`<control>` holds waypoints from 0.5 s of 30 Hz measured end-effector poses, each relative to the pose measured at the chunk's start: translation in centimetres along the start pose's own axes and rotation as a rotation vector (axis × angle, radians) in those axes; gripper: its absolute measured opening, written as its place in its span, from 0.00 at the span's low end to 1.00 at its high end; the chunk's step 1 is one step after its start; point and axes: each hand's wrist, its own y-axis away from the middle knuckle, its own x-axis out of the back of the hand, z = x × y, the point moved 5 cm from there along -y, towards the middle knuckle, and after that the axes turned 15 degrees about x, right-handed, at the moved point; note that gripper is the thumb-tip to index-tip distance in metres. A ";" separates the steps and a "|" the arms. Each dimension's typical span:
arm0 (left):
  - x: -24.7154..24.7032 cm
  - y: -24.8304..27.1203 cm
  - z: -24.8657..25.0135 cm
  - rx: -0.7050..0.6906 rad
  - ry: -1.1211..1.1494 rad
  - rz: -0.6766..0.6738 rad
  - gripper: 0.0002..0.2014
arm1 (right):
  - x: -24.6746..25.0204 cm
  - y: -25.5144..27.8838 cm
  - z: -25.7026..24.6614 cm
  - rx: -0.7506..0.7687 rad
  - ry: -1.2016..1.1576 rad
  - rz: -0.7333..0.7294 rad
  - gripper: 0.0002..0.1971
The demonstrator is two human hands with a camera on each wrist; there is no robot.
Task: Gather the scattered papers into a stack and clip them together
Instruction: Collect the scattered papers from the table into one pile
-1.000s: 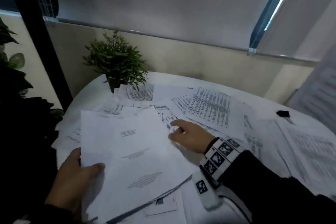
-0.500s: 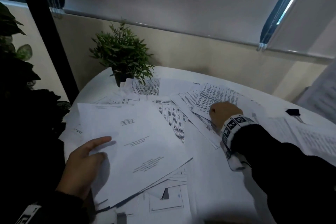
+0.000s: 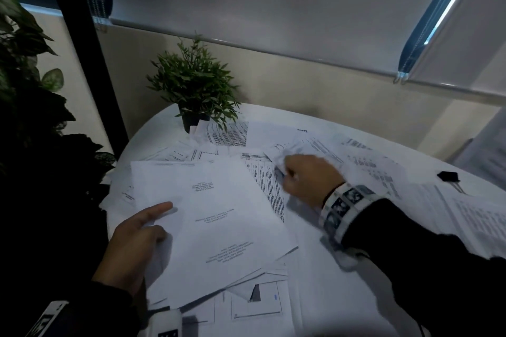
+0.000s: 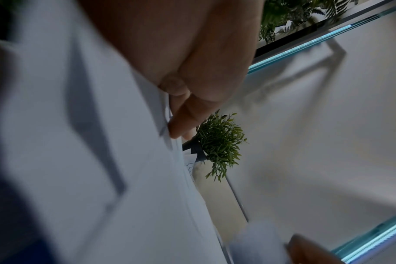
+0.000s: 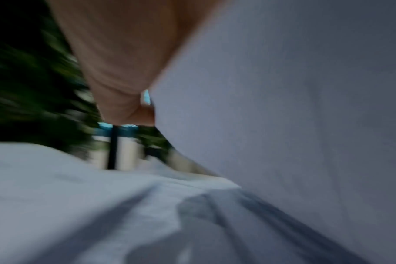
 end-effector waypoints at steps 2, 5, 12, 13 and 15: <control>-0.8 0.5 0.1 0.100 0.184 -0.083 0.11 | 0.2 1.3 -6.6 0.383 -0.127 0.032 0.06; -2.2 1.5 -0.2 0.213 0.137 -0.245 0.15 | -1.3 3.8 -13.4 0.776 -0.199 -0.129 0.09; 0.6 -0.3 -0.3 -0.006 -0.268 0.042 0.23 | -1.7 -0.1 -6.0 0.127 -0.477 -0.081 0.23; 0.7 -0.4 -0.1 -0.027 -0.262 0.061 0.27 | -1.9 -0.8 -2.8 -0.080 -0.279 -0.085 0.26; 0.7 -0.2 0.3 -0.093 -0.223 0.113 0.35 | -3.0 -0.8 1.9 -0.353 -0.012 -0.210 0.32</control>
